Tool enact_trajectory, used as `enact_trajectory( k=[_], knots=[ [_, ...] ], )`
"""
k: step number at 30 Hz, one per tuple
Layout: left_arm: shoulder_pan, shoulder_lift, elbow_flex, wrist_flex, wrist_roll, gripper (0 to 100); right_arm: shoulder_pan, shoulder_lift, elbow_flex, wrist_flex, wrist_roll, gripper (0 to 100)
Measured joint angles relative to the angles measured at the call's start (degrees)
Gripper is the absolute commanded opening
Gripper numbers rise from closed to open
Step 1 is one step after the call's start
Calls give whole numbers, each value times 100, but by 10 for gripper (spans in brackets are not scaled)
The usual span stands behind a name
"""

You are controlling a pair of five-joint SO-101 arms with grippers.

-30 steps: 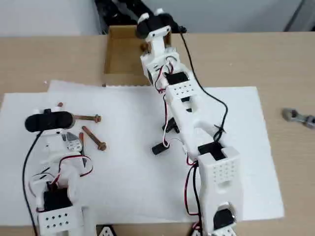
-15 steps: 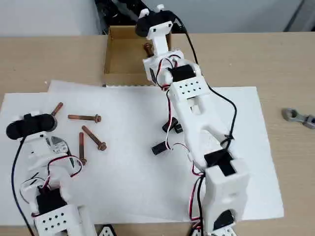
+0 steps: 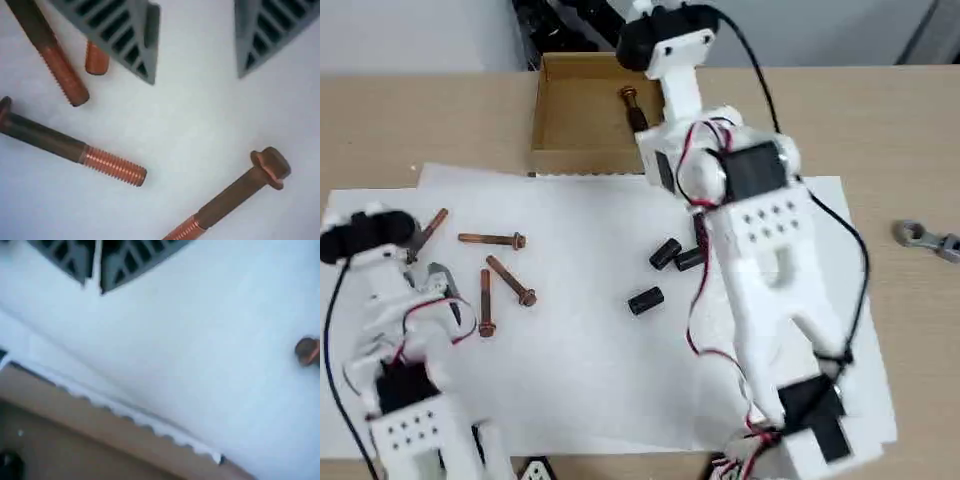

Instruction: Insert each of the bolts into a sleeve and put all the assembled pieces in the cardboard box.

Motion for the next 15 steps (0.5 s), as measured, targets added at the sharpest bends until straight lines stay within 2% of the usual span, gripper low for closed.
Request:
enact_trajectory(
  k=[4, 8, 15],
  knots=[
    [0, 1451, -1037, 9, 475, 102, 114, -519, 0, 571, 281, 3],
    [0, 2866, -2119, 44, 905, 104, 545, -905, 0, 756, 510, 3],
    [18, 5310, -4281, 1143, 308, 102, 1152, -1240, -9, 1433, 747, 3]
  ],
)
